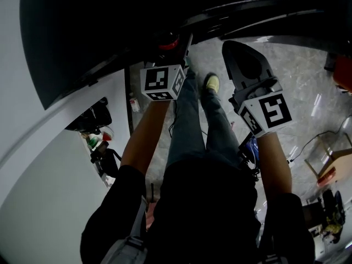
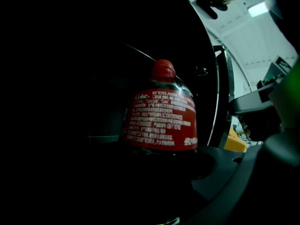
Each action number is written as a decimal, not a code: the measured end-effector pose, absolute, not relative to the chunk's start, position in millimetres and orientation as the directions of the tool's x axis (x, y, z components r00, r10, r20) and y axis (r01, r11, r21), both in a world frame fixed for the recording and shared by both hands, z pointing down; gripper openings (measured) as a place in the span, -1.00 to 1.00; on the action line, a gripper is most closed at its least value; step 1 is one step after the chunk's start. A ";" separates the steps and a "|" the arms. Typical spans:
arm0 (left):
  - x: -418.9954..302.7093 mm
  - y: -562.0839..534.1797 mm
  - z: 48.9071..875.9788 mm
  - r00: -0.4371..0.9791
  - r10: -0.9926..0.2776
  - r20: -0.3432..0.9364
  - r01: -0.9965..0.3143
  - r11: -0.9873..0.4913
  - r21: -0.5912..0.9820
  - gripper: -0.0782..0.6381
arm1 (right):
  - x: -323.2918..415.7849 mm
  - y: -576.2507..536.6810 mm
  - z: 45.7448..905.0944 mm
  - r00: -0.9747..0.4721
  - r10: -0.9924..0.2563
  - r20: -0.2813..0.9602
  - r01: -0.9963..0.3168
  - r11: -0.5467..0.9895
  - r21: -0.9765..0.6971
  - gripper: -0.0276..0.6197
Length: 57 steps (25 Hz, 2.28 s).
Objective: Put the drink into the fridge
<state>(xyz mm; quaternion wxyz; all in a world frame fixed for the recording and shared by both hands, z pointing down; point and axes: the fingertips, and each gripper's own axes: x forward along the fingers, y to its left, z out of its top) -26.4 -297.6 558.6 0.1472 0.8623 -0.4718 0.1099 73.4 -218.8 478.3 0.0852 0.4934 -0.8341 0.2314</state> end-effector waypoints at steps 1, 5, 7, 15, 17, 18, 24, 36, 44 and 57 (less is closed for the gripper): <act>-29.8 -299.9 559.0 0.523 -0.788 0.324 -0.852 -0.501 0.154 0.18 | 67.1 -225.5 482.4 -0.502 -0.784 0.366 -0.861 0.413 -0.295 -0.89; -46.4 -306.6 563.3 0.492 -0.812 0.314 -0.870 -0.468 0.153 0.18 | 42.5 -257.1 502.5 -0.477 -0.802 0.359 -0.878 0.418 -0.232 -0.89; -50.0 -308.1 563.5 0.486 -0.818 0.308 -0.874 -0.462 0.151 0.18 | 34.4 -272.3 512.5 -0.463 -0.807 0.367 -0.886 0.410 -0.215 -0.89; -46.7 -315.2 567.3 0.470 -0.832 0.295 -0.883 -0.450 0.135 0.18 | 18.6 -296.8 538.1 -0.472 -0.798 0.376 -0.882 0.417 -0.221 -0.89; -49.9 -321.0 567.5 0.461 -0.841 0.283 -0.888 -0.441 0.133 0.18 | 13.7 -296.0 540.0 -0.475 -0.796 0.375 -0.880 0.424 -0.215 -0.89; -51.1 -324.8 567.5 0.457 -0.845 0.277 -0.889 -0.438 0.131 0.18 | 12.8 -294.9 540.0 -0.475 -0.796 0.374 -0.880 0.424 -0.215 -0.89; -54.0 -348.1 573.2 0.422 -0.869 0.259 -0.907 -0.405 0.119 0.18 | 18.7 -286.8 546.7 -0.463 -0.798 0.386 -0.886 0.412 -0.211 -0.89; -39.1 -346.3 584.3 0.398 -0.877 0.268 -0.891 -0.440 -0.117 0.19 | 26.8 -276.0 560.9 -0.452 -0.788 0.418 -0.892 0.397 -0.217 -0.89; -37.1 -340.6 589.2 0.430 -0.853 0.296 -0.859 -0.487 -0.156 0.19 | -4.1 -283.5 535.7 -0.610 -0.749 0.260 -0.777 0.501 -0.381 -0.22; -14.1 -330.7 576.7 0.497 -0.821 0.281 -0.835 -0.540 -0.103 0.21 | -31.7 -305.9 517.8 -0.664 -0.705 0.248 -0.745 0.599 -0.294 -0.01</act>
